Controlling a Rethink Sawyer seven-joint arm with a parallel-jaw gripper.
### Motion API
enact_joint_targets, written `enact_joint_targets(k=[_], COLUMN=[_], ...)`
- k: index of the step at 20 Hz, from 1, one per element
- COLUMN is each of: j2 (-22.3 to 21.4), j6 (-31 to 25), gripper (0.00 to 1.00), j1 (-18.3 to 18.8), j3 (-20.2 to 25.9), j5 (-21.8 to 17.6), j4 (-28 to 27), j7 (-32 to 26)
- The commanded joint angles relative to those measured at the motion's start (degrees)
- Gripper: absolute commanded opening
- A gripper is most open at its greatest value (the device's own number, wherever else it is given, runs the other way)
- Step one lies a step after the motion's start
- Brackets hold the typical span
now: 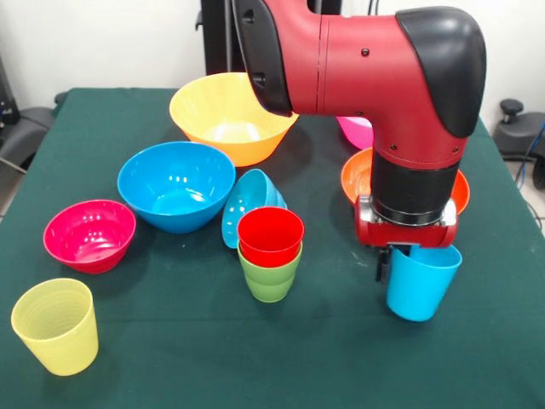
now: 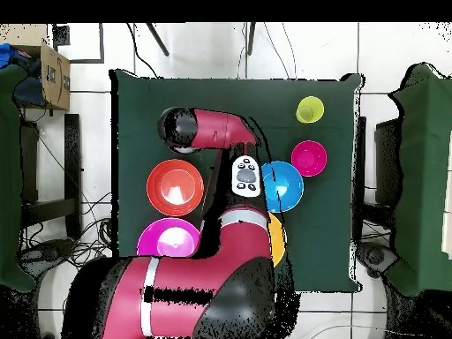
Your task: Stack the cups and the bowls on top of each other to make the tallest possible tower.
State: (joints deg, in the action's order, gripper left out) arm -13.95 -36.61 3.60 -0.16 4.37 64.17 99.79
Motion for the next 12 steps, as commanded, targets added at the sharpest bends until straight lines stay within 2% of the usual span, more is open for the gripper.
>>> enact_joint_targets(k=[1, 5, 9, 12], j2=[2.9, 2.7, 1.6, 0.5], j6=[0.7, -1.6, -11.8, -16.2], gripper=[0.00, 0.00, 0.00, 0.00], j1=[0.9, 0.2, -0.4, -0.2], j3=[7.1, 5.8, 4.2, 3.9], j5=[-0.3, -0.2, 0.6, 0.7], j4=[3.3, 0.9, -5.0, -7.1], j7=[2.5, 3.3, 3.8, 3.7])
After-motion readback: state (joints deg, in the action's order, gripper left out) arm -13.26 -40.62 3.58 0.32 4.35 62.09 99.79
